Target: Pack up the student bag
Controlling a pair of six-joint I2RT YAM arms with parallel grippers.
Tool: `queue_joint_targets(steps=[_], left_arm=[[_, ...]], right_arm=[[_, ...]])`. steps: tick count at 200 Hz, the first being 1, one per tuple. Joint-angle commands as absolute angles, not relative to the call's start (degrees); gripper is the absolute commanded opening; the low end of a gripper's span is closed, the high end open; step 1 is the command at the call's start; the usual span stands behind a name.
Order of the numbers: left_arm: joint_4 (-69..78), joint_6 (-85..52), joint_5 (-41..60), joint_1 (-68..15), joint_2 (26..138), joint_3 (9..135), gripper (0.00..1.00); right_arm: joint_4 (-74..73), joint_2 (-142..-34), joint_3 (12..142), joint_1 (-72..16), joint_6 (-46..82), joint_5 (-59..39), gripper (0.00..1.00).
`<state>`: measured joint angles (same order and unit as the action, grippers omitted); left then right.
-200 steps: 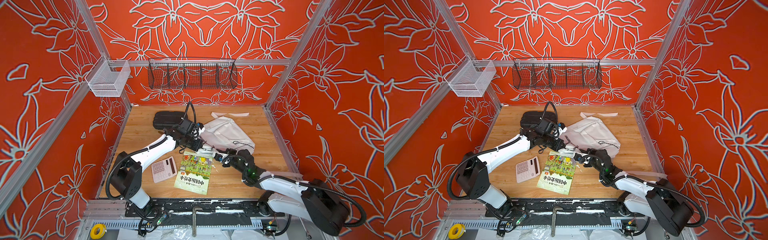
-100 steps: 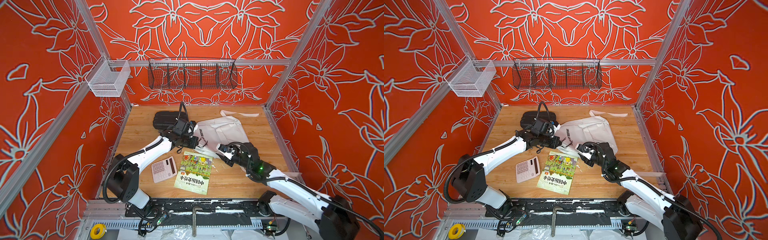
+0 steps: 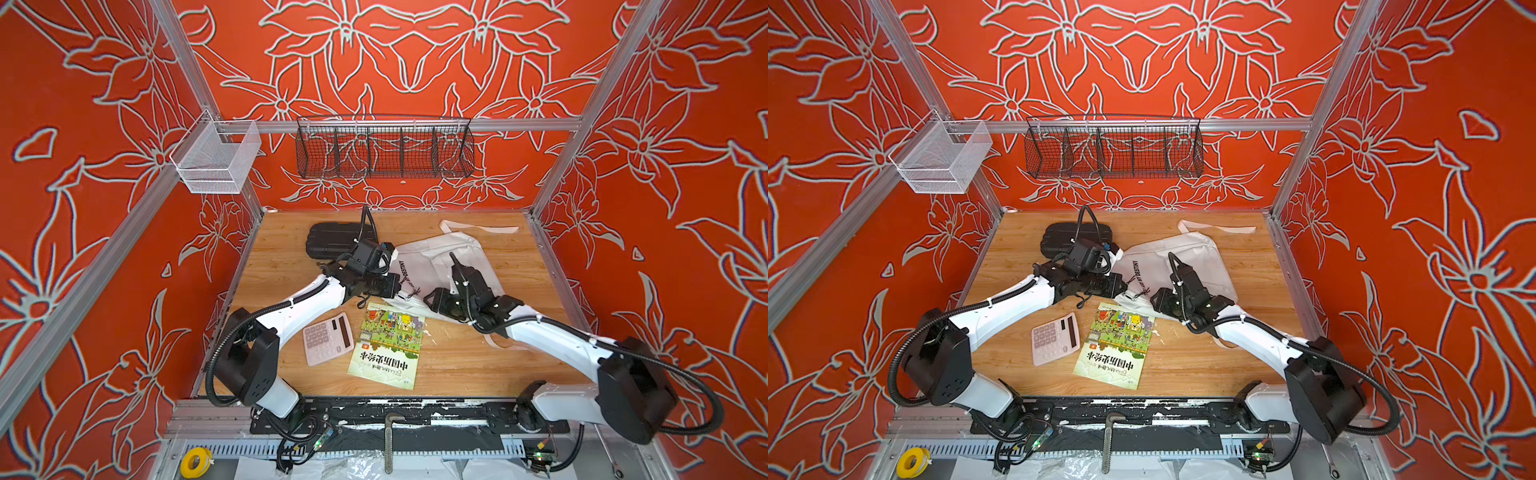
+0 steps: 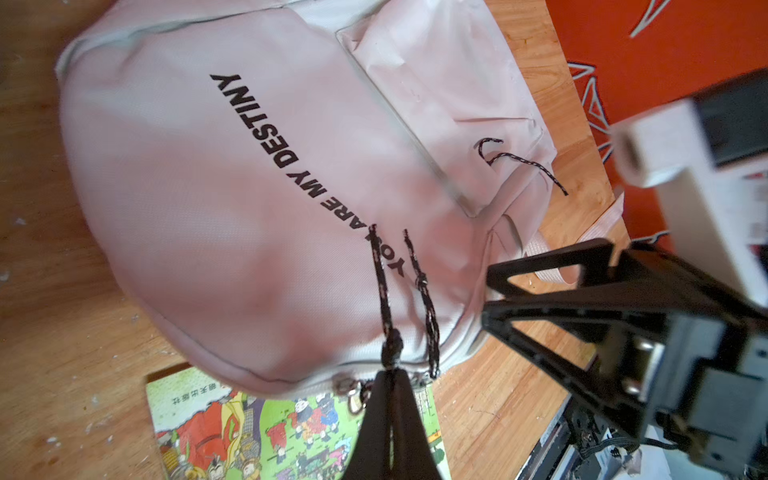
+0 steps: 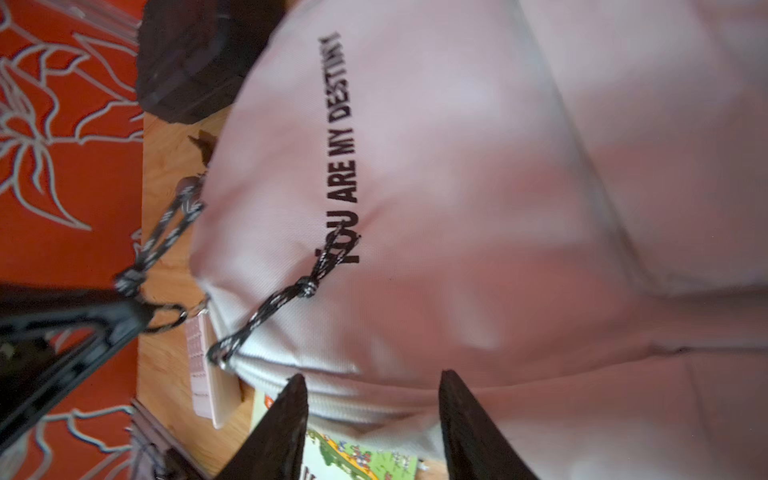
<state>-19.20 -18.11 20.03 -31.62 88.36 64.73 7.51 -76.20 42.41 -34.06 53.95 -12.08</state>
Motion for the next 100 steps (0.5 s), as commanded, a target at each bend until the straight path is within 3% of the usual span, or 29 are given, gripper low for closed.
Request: queue_joint_targets(steps=[1, 43, 100], left_arm=[[-16.5, -19.1, 19.7, -33.1, 86.8, 63.7, 0.0], [-14.2, -20.5, 19.6, -34.4, 87.0, 61.9, 0.0], [-12.8, -21.4, 19.2, -35.1, 87.0, 60.4, 0.0]], right_arm=[[7.0, -77.6, 45.1, -33.9, 67.4, -15.7, 0.56], [0.1, -78.1, 42.5, -33.9, 72.3, -14.1, 0.59], [-10.7, -88.7, 41.3, -34.2, 81.6, -19.7, 0.6]])
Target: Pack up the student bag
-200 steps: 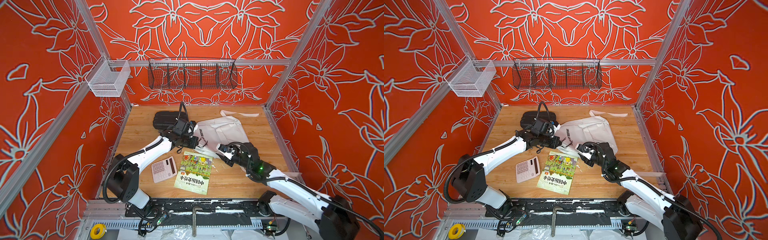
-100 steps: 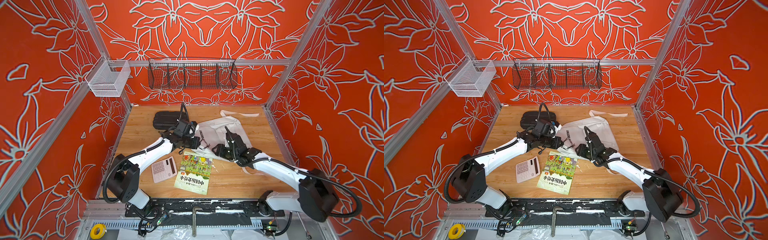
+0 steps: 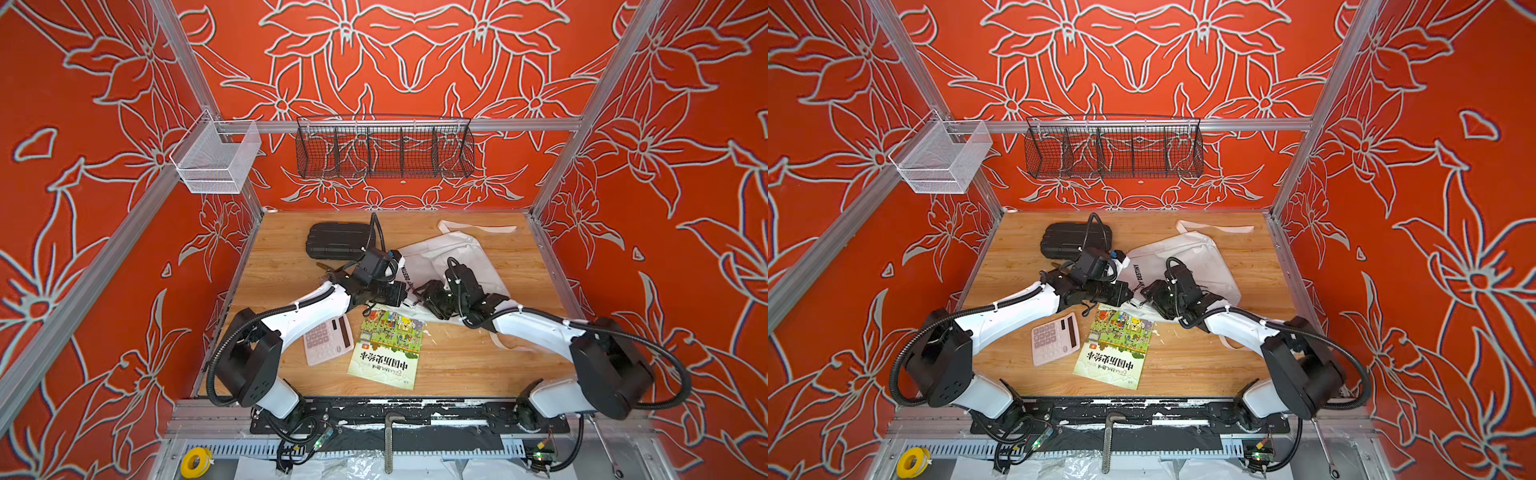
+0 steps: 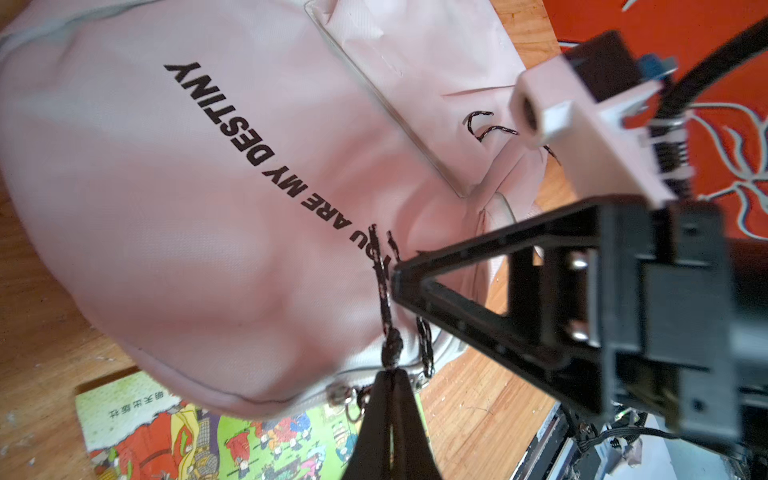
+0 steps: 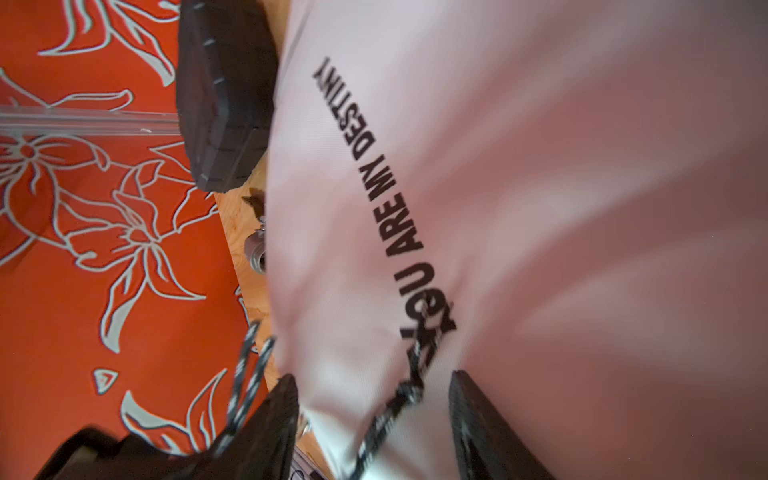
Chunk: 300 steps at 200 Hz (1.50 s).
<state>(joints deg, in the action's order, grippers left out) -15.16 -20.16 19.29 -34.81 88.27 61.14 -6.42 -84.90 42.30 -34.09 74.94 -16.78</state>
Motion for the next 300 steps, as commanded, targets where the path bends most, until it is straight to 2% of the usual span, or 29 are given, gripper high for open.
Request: queue_joint_targets(steps=[1, 22, 40, 73, 119, 130, 180, 225, 247, 283, 300], left_arm=[[-12.8, -21.4, 19.2, -35.1, 87.0, 60.3, 0.0], [-12.1, -22.2, 19.1, -35.4, 86.6, 59.3, 0.0], [-11.7, -22.7, 18.5, -35.6, 86.3, 58.2, 0.0], [-11.3, -23.2, 16.7, -35.6, 85.5, 56.5, 0.0], [-11.7, -22.4, 14.3, -35.6, 84.6, 56.4, 0.0], [-11.8, -22.3, 14.2, -35.6, 84.4, 56.3, 0.0], [-11.4, -21.8, 13.4, -35.6, 83.5, 53.5, 0.0], [-8.3, -20.3, 10.7, -35.3, 80.1, 47.3, 0.0], [-6.5, -20.1, 12.1, -34.8, 79.6, 46.1, 0.0], [-7.6, -19.1, 14.2, -34.4, 80.7, 45.9, 0.0], [-7.6, -18.8, 14.2, -33.9, 80.7, 45.4, 0.0]], right_arm=[[-10.8, -88.8, 41.4, -34.3, 81.7, -19.7, 0.6], [-12.4, -90.4, 41.3, -34.5, 82.9, -18.9, 0.59], [-13.2, -91.0, 41.4, -34.5, 83.6, -18.7, 0.54], [-13.2, -92.1, 41.0, -34.6, 83.1, -21.5, 0.31], [-14.0, -95.7, 40.7, -34.4, 81.5, -28.2, 0.11], [-14.5, -96.4, 40.6, -34.3, 81.1, -29.4, 0.01], [-12.7, -93.9, 39.8, -34.1, 80.9, -26.5, 0.0], [-0.3, -86.0, 36.6, -31.0, 75.2, -18.1, 0.0], [4.5, -83.0, 38.6, -30.0, 65.7, -14.4, 0.0], [5.4, -78.2, 45.3, -30.0, 37.7, -14.1, 0.0], [9.1, -77.4, 47.5, -30.0, 30.4, -12.8, 0.0]])
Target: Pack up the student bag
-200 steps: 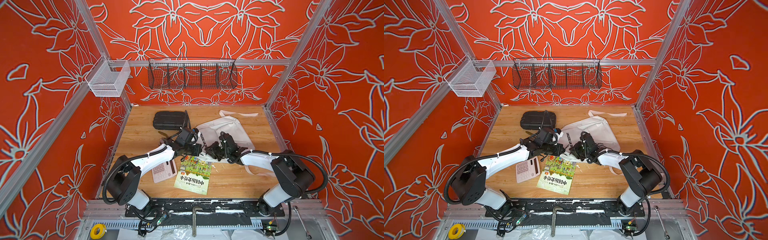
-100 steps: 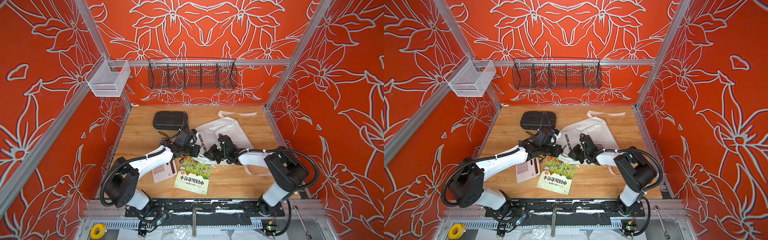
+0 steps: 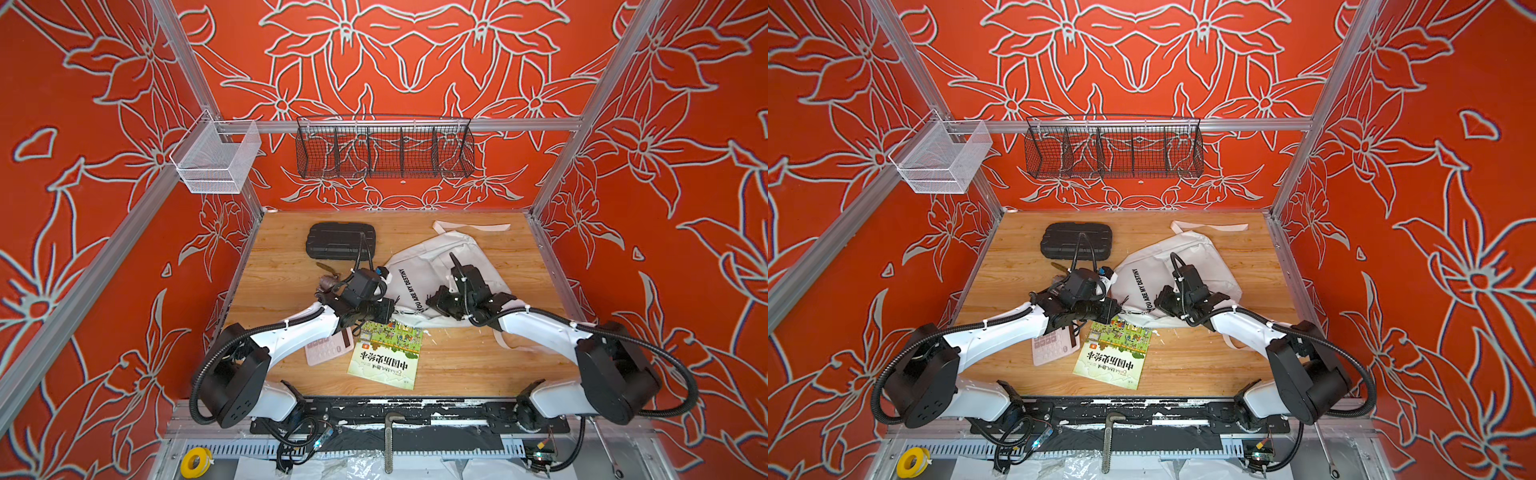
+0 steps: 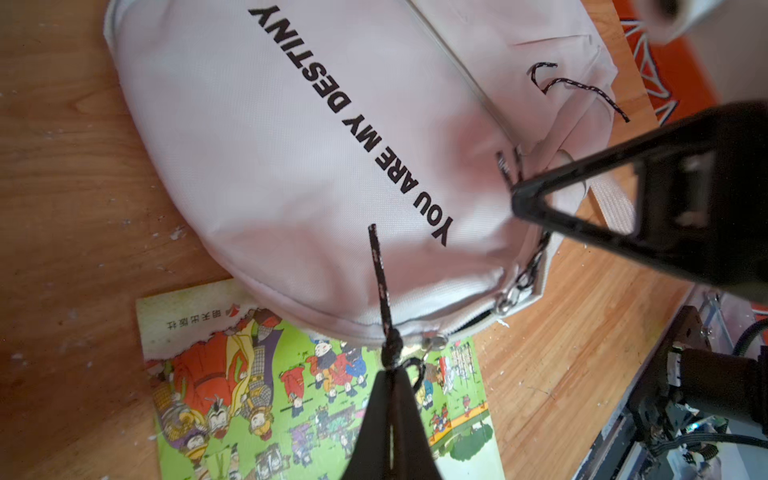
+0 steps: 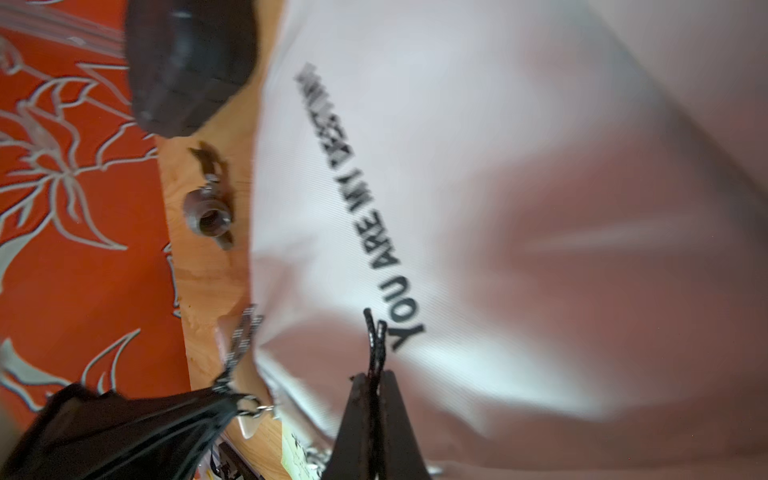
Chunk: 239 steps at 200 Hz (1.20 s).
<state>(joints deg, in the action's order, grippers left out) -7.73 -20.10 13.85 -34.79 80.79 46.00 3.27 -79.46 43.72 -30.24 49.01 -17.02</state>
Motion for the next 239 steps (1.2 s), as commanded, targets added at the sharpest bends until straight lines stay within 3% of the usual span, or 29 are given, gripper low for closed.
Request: queue_joint_targets(steps=[1, 19, 59, 136, 220, 239], left_arm=[[-7.6, -18.8, 14.2, -33.9, 80.7, 45.4, 0.0], [-7.5, -18.5, 14.1, -33.4, 81.0, 45.3, 0.0], [-7.3, -19.1, 13.2, -31.8, 80.8, 45.5, 0.0], [-8.2, -19.7, 9.9, -25.7, 74.2, 44.2, 0.0], [-10.0, -18.4, 13.5, -24.1, 72.2, 44.9, 0.0], [-9.3, -18.3, 13.9, -24.1, 71.1, 45.2, 0.0]], right_arm=[[9.3, -77.3, 47.5, -30.0, 30.0, -12.8, 0.0], [12.6, -77.8, 47.7, -29.8, 26.6, -11.4, 0.0], [17.3, -77.7, 45.1, -28.9, 33.7, -8.3, 0.0], [25.4, -67.6, 39.3, -27.1, 41.2, 5.3, 0.0], [27.0, -65.1, 39.3, -21.5, 32.5, 16.5, 0.0], [26.4, -65.4, 39.8, -20.3, 30.2, 14.8, 0.0]])
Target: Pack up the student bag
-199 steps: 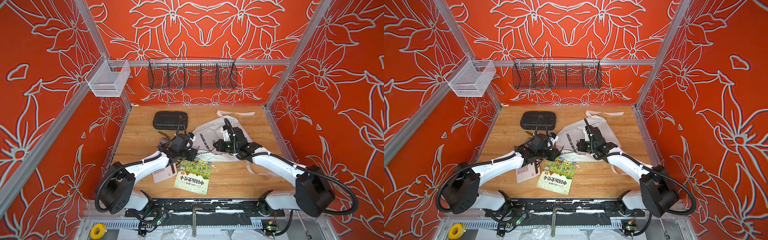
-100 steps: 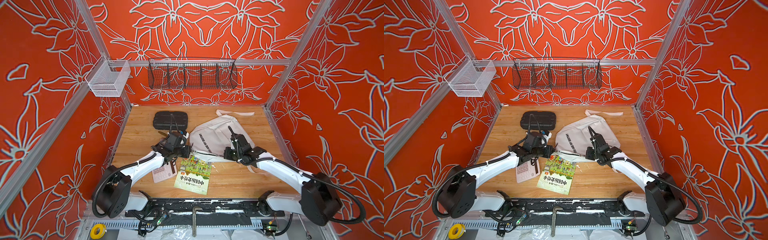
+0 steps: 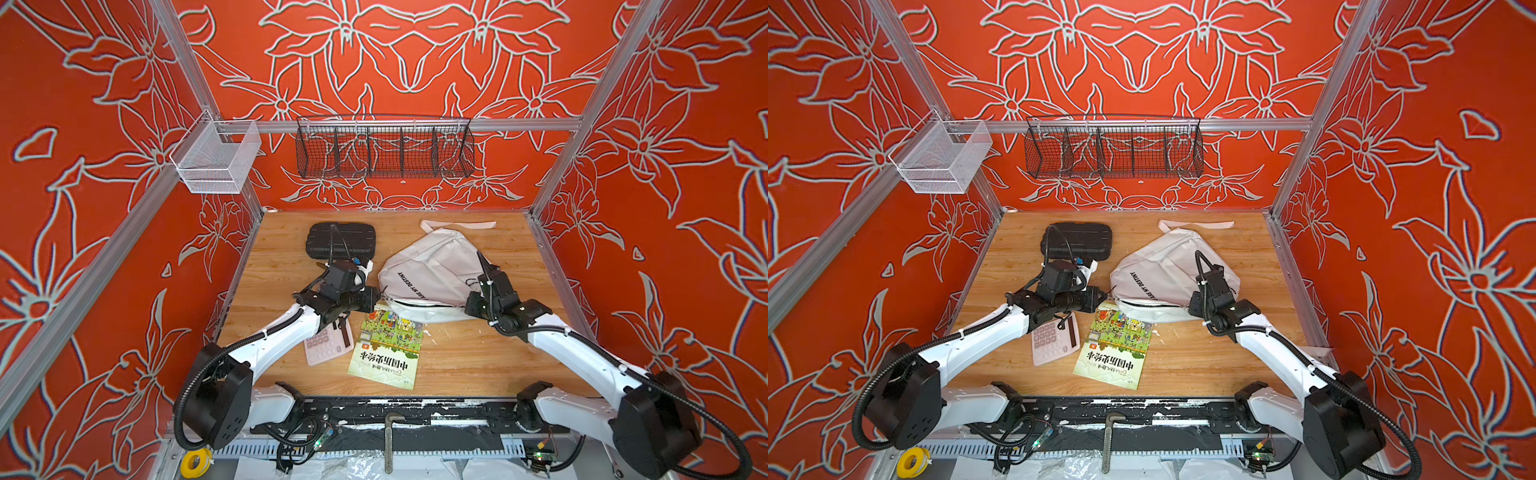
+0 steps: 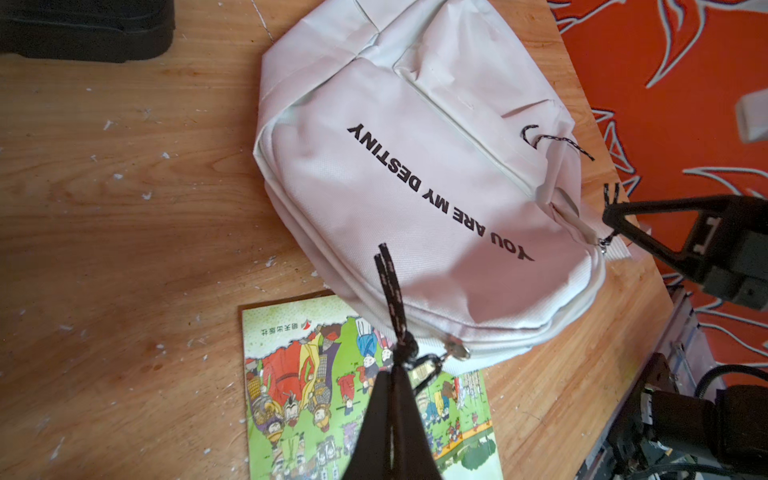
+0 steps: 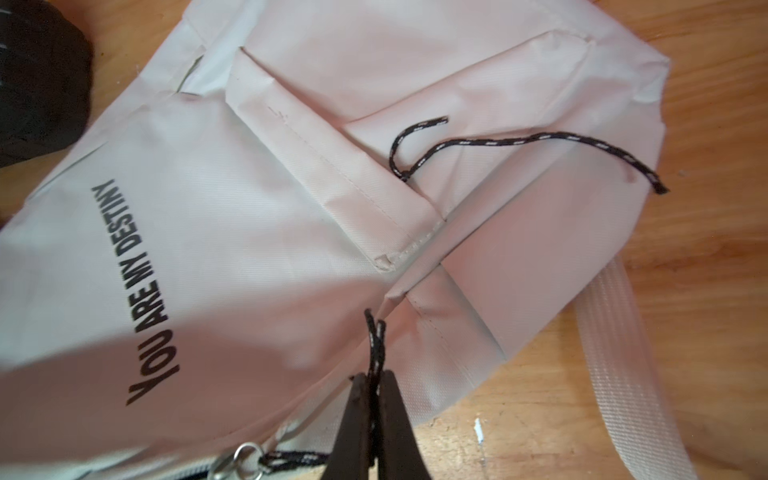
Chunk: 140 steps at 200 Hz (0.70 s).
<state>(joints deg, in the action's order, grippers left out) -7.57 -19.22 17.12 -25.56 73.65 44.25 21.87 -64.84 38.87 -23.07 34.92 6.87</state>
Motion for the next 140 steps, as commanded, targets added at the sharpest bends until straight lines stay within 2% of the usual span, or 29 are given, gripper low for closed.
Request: queue_joint_targets(steps=[1, 19, 42, 61, 85, 119, 140], left_arm=[[-9.3, -18.4, 14.0, -24.1, 71.1, 45.3, 0.0], [-9.0, -20.7, 17.5, -24.2, 71.5, 47.7, 0.0], [-7.9, -24.9, 19.1, -25.4, 72.1, 50.2, 0.0], [-7.4, -26.2, 18.0, -27.5, 72.3, 51.8, 0.0], [-7.0, -28.0, 16.7, -29.0, 72.9, 53.5, 0.0], [-7.4, -28.2, 15.3, -31.0, 74.1, 57.3, 0.0], [-9.0, -27.3, 14.6, -32.3, 74.8, 60.0, 0.0]], right_arm=[[26.2, -65.4, 39.8, -20.2, 29.9, 14.4, 0.0], [20.3, -64.2, 40.2, -20.1, 23.4, 5.6, 0.0], [9.7, -60.0, 39.3, -20.2, 14.0, -8.8, 0.31], [5.1, -56.0, 38.3, -20.5, 6.6, -15.9, 0.48], [1.8, -52.0, 36.0, -24.0, -4.6, -21.2, 0.54], [-1.4, -53.5, 34.3, -34.3, -13.9, -16.0, 0.56], [-3.0, -56.8, 34.7, -37.4, -18.1, -13.7, 0.63]])
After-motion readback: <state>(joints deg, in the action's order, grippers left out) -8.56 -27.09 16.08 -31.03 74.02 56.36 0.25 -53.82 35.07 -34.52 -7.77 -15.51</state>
